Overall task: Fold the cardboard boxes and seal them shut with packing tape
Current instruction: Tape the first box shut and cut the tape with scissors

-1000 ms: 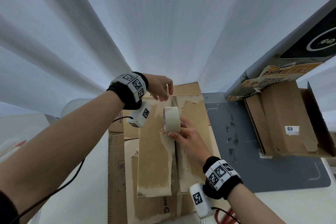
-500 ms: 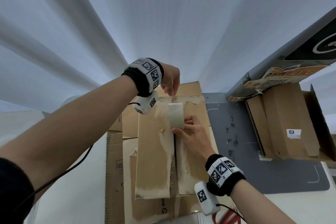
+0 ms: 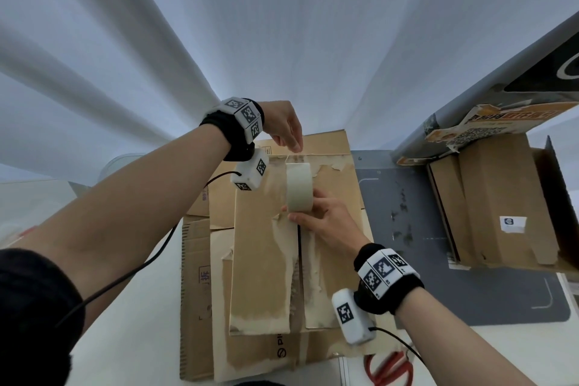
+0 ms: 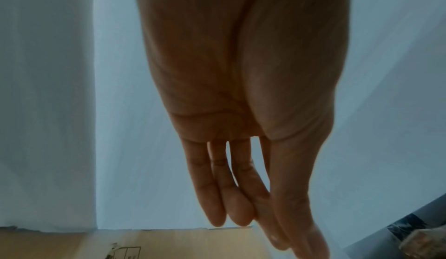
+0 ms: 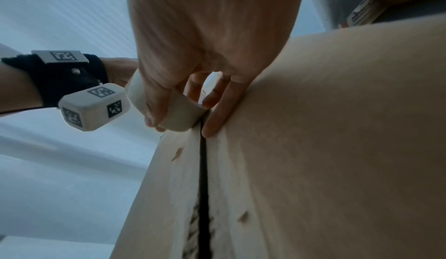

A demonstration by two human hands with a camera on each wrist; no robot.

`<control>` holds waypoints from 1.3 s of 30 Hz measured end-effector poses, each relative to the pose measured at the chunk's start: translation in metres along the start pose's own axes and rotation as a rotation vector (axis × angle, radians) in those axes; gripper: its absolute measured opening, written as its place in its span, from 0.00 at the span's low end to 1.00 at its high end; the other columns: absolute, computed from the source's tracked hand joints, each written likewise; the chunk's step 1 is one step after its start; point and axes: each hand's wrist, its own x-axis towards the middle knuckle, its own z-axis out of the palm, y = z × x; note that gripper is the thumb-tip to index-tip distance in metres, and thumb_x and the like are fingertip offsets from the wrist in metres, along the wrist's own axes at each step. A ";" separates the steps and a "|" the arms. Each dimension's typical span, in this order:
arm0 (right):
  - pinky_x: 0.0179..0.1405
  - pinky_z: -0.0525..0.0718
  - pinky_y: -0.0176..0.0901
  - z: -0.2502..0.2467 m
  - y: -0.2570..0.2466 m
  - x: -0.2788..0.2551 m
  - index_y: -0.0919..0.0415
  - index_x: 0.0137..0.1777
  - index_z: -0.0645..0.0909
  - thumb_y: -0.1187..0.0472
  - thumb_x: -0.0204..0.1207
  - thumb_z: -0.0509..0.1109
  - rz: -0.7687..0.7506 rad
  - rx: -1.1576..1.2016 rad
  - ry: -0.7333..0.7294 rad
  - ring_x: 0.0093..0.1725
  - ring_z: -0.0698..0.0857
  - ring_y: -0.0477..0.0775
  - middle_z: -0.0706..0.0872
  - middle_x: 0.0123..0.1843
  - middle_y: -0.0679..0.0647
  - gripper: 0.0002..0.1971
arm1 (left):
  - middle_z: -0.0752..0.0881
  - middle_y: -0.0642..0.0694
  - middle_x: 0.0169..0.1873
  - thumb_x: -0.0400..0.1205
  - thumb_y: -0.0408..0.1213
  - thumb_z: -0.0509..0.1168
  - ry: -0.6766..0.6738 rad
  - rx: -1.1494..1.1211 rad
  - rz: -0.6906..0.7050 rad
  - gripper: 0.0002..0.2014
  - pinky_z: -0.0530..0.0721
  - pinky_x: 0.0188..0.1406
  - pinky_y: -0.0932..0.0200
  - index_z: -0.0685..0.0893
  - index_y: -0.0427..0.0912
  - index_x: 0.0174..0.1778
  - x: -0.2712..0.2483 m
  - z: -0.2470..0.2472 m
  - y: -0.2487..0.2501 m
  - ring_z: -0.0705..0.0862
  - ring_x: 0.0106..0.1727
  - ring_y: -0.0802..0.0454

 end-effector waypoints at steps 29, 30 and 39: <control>0.26 0.82 0.42 -0.002 -0.007 -0.002 0.66 0.60 0.88 0.61 0.79 0.75 -0.020 0.273 0.074 0.33 0.78 0.47 0.87 0.58 0.57 0.13 | 0.89 0.48 0.35 0.77 0.34 0.76 0.247 -0.051 -0.036 0.02 0.80 0.28 0.76 0.92 0.42 0.44 0.015 0.028 -0.022 0.85 0.26 0.67; 0.26 0.82 0.42 -0.002 -0.008 -0.002 0.66 0.60 0.88 0.61 0.79 0.74 -0.018 0.269 0.074 0.32 0.78 0.47 0.87 0.57 0.57 0.13 | 0.90 0.47 0.36 0.77 0.33 0.76 0.243 -0.050 -0.034 0.02 0.82 0.29 0.74 0.92 0.41 0.44 0.015 0.028 -0.022 0.86 0.27 0.66; 0.25 0.81 0.39 -0.001 -0.015 -0.005 0.55 0.54 0.86 0.63 0.82 0.71 -0.026 0.252 0.053 0.30 0.78 0.42 0.85 0.40 0.35 0.05 | 0.88 0.43 0.34 0.79 0.29 0.74 0.204 -0.044 -0.017 0.01 0.89 0.32 0.63 0.90 0.38 0.43 0.018 0.025 -0.015 0.88 0.37 0.52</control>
